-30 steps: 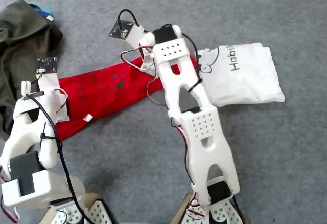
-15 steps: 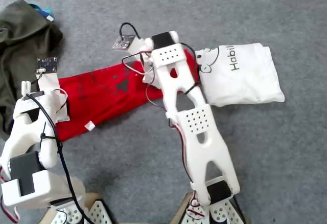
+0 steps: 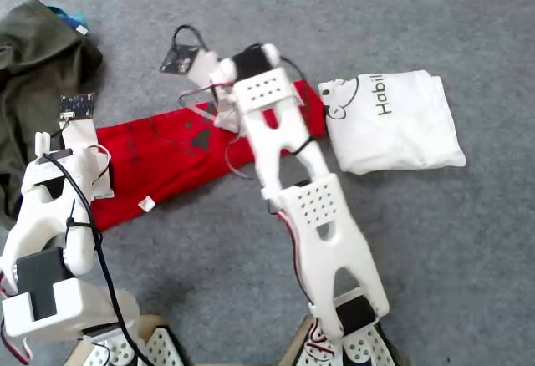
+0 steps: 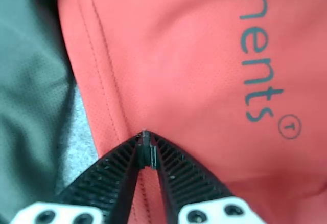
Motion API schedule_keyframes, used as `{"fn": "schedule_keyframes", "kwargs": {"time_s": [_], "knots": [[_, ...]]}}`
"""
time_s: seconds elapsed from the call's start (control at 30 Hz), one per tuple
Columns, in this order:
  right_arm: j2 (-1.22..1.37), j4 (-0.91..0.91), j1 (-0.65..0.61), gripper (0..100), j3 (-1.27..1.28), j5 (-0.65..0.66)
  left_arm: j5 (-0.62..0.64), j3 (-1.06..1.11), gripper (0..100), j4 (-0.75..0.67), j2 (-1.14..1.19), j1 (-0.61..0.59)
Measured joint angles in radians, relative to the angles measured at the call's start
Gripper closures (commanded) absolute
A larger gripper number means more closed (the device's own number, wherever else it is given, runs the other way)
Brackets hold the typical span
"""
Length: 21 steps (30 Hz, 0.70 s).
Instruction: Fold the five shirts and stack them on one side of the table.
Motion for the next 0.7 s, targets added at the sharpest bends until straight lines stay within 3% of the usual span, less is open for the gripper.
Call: {"fn": "schedule_keyframes", "kwargs": {"time_s": [0.17,0.43,0.7], "knots": [[0.109,-0.044,-0.005,98.4,-0.035,-0.044,0.0,0.0,97,0.0,0.0,0.0],[0.112,0.066,0.02,98.4,-0.327,-0.063,0.0,0.0,97,0.0,0.0,0.0],[-0.011,0.074,0.146,98.4,-0.261,-0.107,0.0,0.0,97,0.0,0.0,0.0]]}}
